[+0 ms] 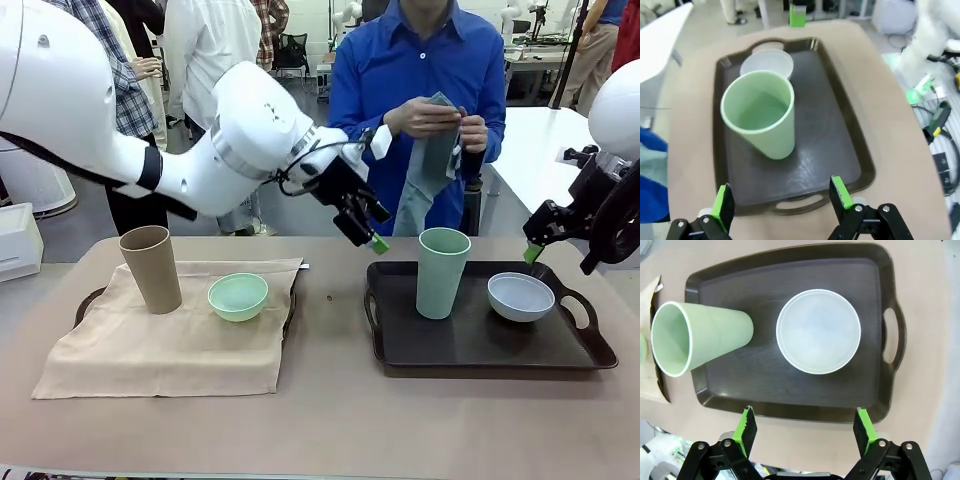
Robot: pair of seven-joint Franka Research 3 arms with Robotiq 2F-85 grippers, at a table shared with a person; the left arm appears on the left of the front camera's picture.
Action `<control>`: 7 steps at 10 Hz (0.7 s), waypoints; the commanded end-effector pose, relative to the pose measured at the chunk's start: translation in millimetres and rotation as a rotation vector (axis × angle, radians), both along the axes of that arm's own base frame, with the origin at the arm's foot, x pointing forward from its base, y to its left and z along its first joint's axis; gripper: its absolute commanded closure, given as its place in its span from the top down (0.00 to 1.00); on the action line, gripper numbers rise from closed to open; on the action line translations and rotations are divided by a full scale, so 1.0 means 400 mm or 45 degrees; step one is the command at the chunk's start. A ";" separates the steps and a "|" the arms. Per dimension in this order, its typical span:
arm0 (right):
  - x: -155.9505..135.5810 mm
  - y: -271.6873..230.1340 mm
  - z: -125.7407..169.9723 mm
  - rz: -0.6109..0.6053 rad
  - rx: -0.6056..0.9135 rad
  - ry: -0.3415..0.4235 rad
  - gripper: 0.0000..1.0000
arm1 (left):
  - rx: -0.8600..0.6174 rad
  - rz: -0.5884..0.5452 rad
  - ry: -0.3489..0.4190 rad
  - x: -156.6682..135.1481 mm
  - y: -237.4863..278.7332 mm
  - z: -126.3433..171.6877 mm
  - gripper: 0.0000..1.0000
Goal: Set up a tray with a mat and arrange the tableware.
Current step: Pick up the Picnic Bowl and Reusable plastic cup from the Handle tray in front of the human's position and hold them in the air.
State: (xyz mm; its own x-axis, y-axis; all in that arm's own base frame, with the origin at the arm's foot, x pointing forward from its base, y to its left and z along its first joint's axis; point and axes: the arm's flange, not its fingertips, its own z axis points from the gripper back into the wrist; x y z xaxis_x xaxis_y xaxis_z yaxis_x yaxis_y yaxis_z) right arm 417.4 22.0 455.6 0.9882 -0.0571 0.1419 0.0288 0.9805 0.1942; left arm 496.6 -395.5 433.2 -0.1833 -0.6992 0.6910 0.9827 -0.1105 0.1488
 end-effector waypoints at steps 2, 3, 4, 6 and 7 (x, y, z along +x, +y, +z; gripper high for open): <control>0.004 -0.010 -0.039 -0.067 -0.062 -0.005 1.00 | -0.115 0.088 -0.120 -0.004 0.019 -0.100 1.00; 0.010 -0.019 -0.048 -0.078 -0.061 0.007 1.00 | -0.153 0.117 -0.082 0.018 0.018 -0.105 1.00; 0.022 -0.032 -0.054 -0.092 -0.062 0.018 1.00 | -0.187 0.135 0.043 0.057 0.016 -0.102 1.00; 0.035 -0.050 -0.069 -0.077 -0.051 0.031 1.00 | -0.206 0.170 0.199 0.102 0.015 -0.098 1.00; 0.041 -0.062 -0.080 -0.069 -0.060 0.028 1.00 | -0.191 0.162 0.251 0.110 0.008 -0.105 1.00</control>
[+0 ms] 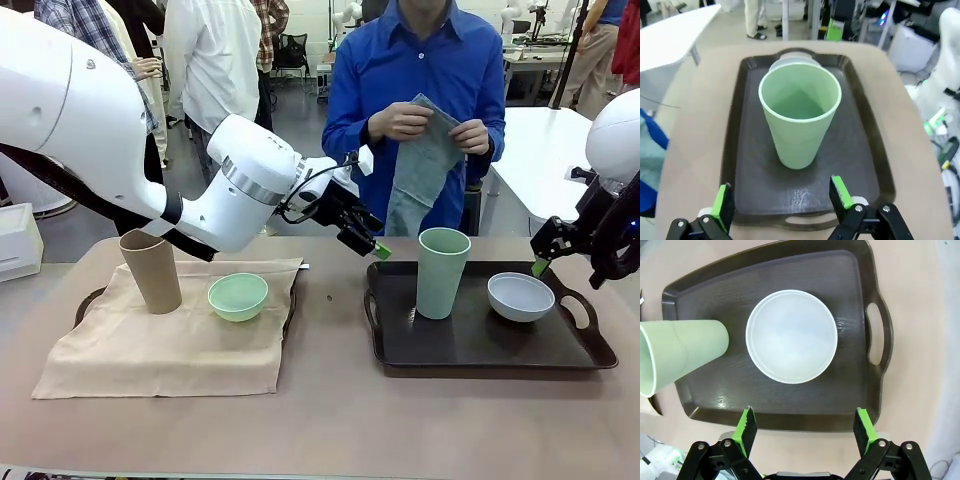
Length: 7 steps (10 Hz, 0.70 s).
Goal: Set up a tray with a mat and arrange the tableware.
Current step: Pick up the Picnic Bowl and Reusable plastic cup from the Handle tray in front of the human's position and hold them in the air.
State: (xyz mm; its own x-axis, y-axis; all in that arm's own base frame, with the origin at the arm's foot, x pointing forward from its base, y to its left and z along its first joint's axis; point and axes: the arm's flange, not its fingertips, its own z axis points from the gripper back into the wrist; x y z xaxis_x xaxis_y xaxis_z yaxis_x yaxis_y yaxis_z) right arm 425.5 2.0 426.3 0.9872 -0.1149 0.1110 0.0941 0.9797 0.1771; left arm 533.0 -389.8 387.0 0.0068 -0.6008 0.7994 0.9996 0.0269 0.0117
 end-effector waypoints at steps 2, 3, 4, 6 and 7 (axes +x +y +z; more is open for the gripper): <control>0.044 -0.030 -0.033 0.010 -0.029 -0.019 1.00 | 0.074 -0.083 0.234 0.044 -0.035 -0.017 1.00; 0.056 -0.037 -0.045 0.011 -0.025 -0.024 1.00 | 0.096 -0.115 0.253 0.048 -0.052 -0.028 1.00; 0.065 -0.041 -0.060 0.032 -0.026 -0.040 1.00 | 0.104 -0.157 0.261 0.041 -0.068 -0.048 1.00; 0.092 -0.041 -0.078 0.050 -0.038 -0.064 1.00 | 0.102 -0.217 0.256 0.037 -0.093 -0.074 1.00; 0.108 -0.037 -0.084 0.060 -0.041 -0.076 1.00 | 0.106 -0.240 0.265 0.037 -0.104 -0.081 1.00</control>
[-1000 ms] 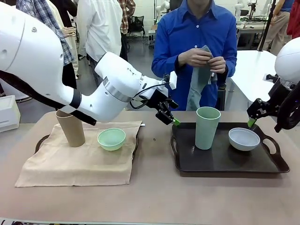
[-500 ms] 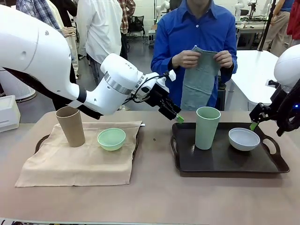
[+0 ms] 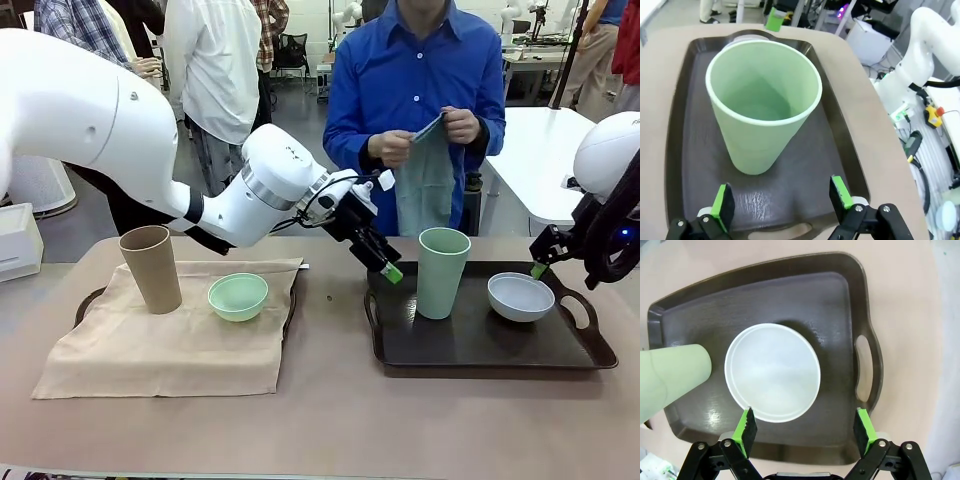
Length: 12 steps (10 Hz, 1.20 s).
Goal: Set up a tray with a mat and arrange the tableware.
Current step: Pick up the Picnic Bowl and Reusable plastic cup from the Handle tray in front of the human's position and hold them in the air.
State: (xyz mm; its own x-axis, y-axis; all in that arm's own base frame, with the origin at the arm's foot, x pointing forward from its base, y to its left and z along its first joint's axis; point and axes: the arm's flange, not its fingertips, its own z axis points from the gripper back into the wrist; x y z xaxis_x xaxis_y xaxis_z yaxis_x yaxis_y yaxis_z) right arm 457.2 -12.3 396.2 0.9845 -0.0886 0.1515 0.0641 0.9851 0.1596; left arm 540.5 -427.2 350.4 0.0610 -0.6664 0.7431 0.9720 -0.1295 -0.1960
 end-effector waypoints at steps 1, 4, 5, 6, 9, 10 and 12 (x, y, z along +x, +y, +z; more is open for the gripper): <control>0.045 0.002 -0.017 0.047 -0.016 -0.034 1.00 | 0.008 -0.048 0.021 0.014 -0.024 -0.009 1.00; 0.075 0.034 -0.041 0.094 -0.016 -0.023 1.00 | 0.011 -0.079 -0.004 -0.003 -0.062 -0.050 1.00; 0.076 0.039 -0.048 0.110 -0.022 -0.024 1.00 | 0.000 -0.073 -0.069 -0.010 -0.068 -0.053 1.00; 0.079 0.042 -0.052 0.116 -0.027 -0.024 1.00 | -0.038 -0.079 -0.105 -0.007 -0.077 -0.052 1.00; 0.077 0.038 -0.072 0.145 -0.032 -0.023 1.00 | -0.087 -0.118 -0.179 -0.015 -0.116 -0.063 1.00; 0.079 0.036 -0.077 0.158 -0.026 -0.026 1.00 | -0.088 -0.130 -0.169 -0.016 -0.128 -0.067 1.00; 0.084 0.032 -0.084 0.171 -0.024 -0.031 1.00 | -0.107 -0.139 -0.185 -0.007 -0.149 -0.077 1.00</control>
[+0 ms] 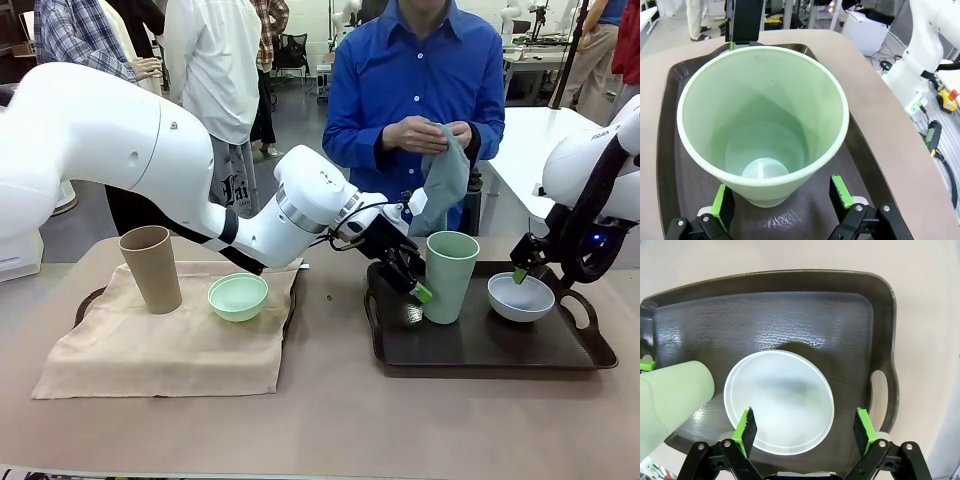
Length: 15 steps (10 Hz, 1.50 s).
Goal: Set up a tray with a mat and arrange the tableware.
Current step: Pick up the Picnic Bowl and Reusable plastic cup from the Handle tray in front of the human's position and hold them in the air.
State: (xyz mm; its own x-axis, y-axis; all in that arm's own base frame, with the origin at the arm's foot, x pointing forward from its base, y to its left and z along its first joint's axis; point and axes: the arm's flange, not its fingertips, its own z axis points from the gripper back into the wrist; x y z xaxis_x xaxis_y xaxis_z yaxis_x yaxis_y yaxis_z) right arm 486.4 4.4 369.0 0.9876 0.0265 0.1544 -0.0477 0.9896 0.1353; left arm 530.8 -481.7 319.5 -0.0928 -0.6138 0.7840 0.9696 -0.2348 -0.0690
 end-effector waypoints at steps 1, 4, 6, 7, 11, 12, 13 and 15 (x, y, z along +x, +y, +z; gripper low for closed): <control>0.013 -0.010 -0.018 0.038 0.010 -0.030 1.00 | -0.033 -0.012 -0.044 0.027 -0.020 -0.003 1.00; 0.017 -0.010 -0.021 0.047 0.009 -0.032 1.00 | -0.043 -0.025 -0.055 0.038 -0.051 -0.005 1.00; 0.017 -0.010 -0.026 0.048 0.014 -0.030 1.00 | -0.029 -0.040 -0.045 0.039 -0.077 -0.013 1.00; 0.018 -0.012 -0.027 0.050 0.017 -0.030 1.00 | -0.032 -0.047 -0.041 0.038 -0.087 -0.017 1.00; 0.021 -0.025 -0.034 0.018 0.011 -0.027 1.00 | -0.031 -0.062 -0.035 0.032 -0.096 -0.022 1.00; 0.022 -0.034 -0.041 0.003 0.001 -0.022 1.00 | -0.034 -0.067 -0.036 0.028 -0.097 -0.021 1.00; 0.024 -0.038 -0.045 -0.003 0.003 -0.019 1.00 | -0.033 -0.069 -0.038 0.028 -0.096 -0.019 1.00; 0.029 -0.042 -0.054 -0.012 -0.001 -0.010 0.77 | -0.038 -0.073 -0.036 0.027 -0.097 -0.018 1.00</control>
